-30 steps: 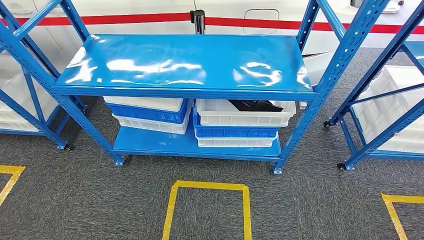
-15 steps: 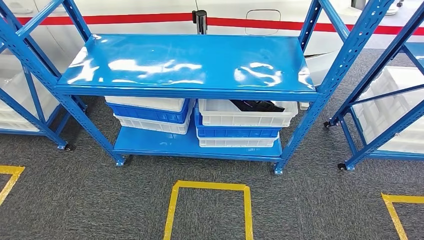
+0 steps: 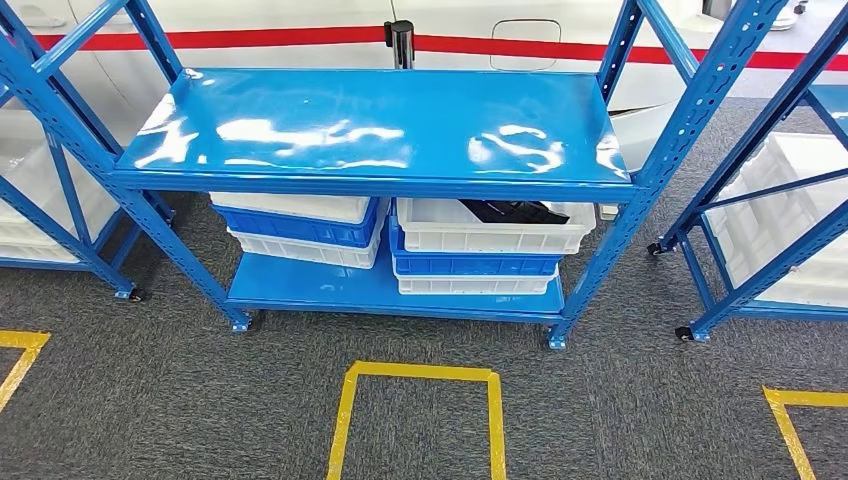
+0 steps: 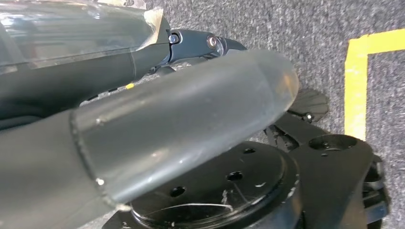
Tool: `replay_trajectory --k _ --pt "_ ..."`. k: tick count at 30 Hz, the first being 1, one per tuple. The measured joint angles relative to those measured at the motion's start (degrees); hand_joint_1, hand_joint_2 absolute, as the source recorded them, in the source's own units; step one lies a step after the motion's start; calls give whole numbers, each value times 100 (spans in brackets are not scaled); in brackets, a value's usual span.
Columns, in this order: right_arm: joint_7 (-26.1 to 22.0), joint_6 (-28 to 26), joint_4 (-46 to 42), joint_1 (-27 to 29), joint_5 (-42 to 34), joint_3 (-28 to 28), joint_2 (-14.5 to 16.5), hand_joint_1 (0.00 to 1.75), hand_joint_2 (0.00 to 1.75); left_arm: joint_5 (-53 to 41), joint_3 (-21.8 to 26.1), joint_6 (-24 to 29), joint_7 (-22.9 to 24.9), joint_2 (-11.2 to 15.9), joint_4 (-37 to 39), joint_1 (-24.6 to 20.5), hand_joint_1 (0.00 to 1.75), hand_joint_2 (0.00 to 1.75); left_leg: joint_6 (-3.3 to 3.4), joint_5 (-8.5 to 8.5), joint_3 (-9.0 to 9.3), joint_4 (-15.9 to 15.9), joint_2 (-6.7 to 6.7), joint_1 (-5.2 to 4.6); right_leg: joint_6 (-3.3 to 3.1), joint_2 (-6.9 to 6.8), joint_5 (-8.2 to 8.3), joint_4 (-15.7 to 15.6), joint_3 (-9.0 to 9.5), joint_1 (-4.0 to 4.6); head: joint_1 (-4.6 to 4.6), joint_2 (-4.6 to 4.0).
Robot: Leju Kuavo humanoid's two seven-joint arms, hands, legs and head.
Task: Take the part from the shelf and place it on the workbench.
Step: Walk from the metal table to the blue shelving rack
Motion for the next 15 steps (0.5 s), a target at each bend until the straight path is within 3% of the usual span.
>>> replay_trajectory --k 15 --pt "-140 270 -306 270 -856 491 -80 0 0 -2144 2194 -531 623 37 -371 368 0 0 0 -1 0 0 0 -1 0 0 0 0 0 0 -1 -1"
